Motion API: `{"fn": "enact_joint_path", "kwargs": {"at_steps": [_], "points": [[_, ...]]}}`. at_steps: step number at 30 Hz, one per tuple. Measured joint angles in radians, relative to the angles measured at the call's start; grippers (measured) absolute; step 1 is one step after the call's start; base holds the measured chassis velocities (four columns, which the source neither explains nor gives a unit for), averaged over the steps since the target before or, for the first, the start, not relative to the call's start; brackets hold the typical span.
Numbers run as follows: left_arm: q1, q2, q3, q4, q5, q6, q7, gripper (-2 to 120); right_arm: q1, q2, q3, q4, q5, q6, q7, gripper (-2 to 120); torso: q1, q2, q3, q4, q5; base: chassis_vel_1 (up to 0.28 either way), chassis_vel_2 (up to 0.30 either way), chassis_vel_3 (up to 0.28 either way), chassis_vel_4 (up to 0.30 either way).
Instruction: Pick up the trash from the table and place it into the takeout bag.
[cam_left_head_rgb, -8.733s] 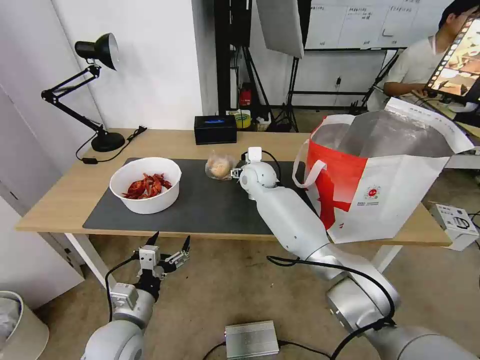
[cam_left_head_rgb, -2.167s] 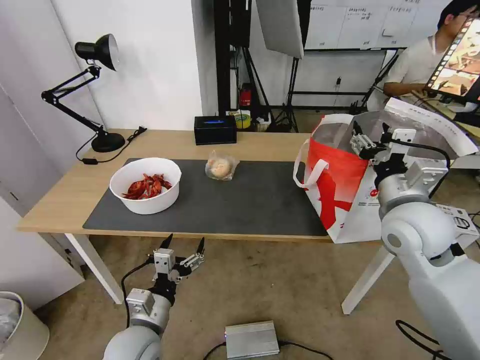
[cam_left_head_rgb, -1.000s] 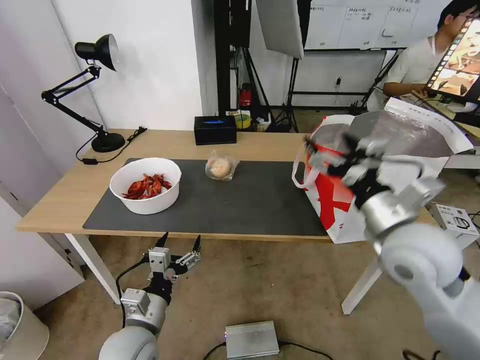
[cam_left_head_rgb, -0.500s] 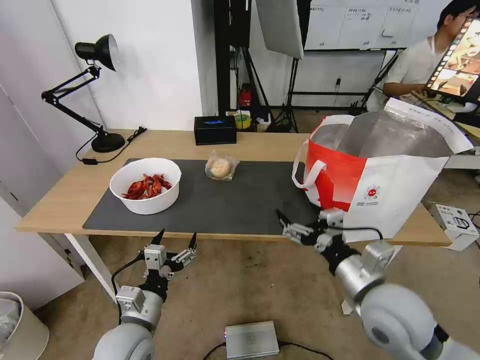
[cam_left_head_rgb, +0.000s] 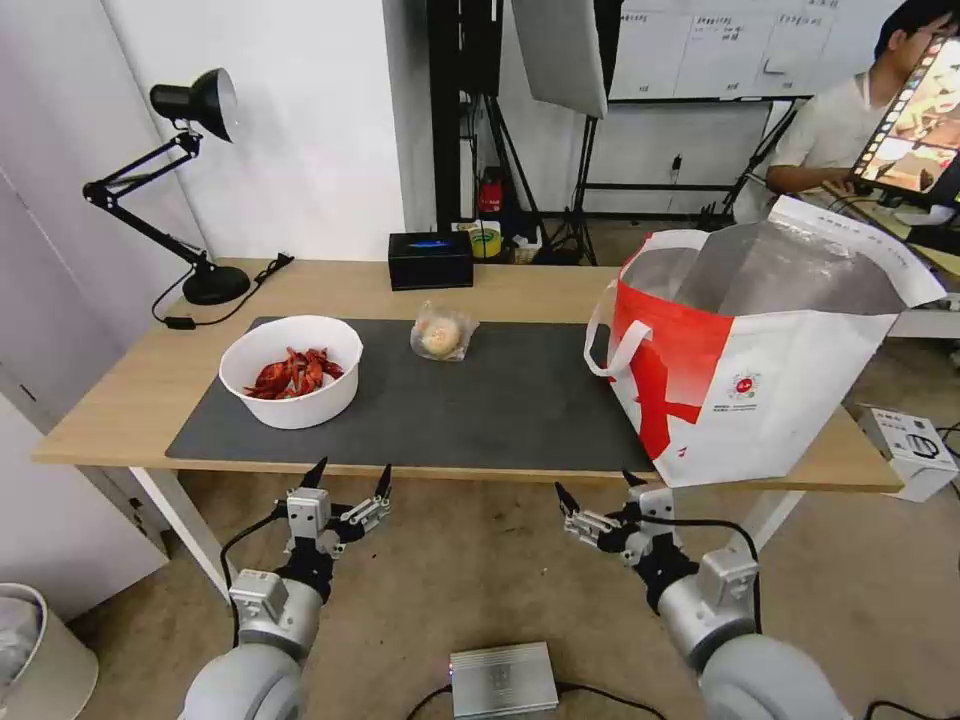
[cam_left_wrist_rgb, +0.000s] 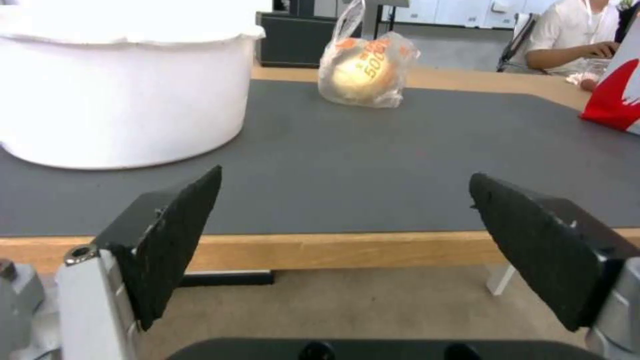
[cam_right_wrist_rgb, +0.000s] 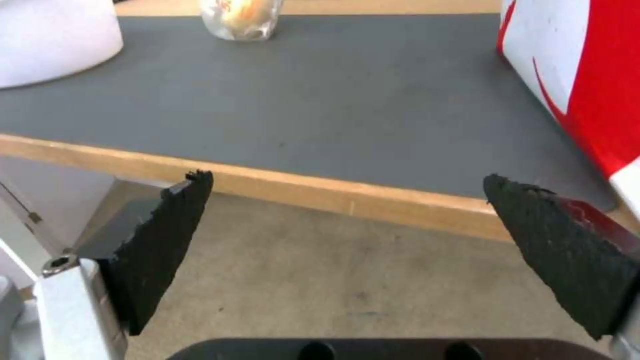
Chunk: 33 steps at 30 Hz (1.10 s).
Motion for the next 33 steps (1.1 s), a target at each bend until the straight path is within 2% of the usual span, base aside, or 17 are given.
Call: {"fn": "enact_joint_path", "kwargs": {"at_steps": [33], "points": [[0.035, -0.012, -0.020, -0.009, 0.011, 0.006, -0.001, 100, 0.033, 0.018, -0.020, -0.013, -0.006, 0.015, 0.014, 100, 0.000, 0.000, 0.000, 0.0000, 0.0001, 0.000, 0.000, 0.000, 0.000]]}}
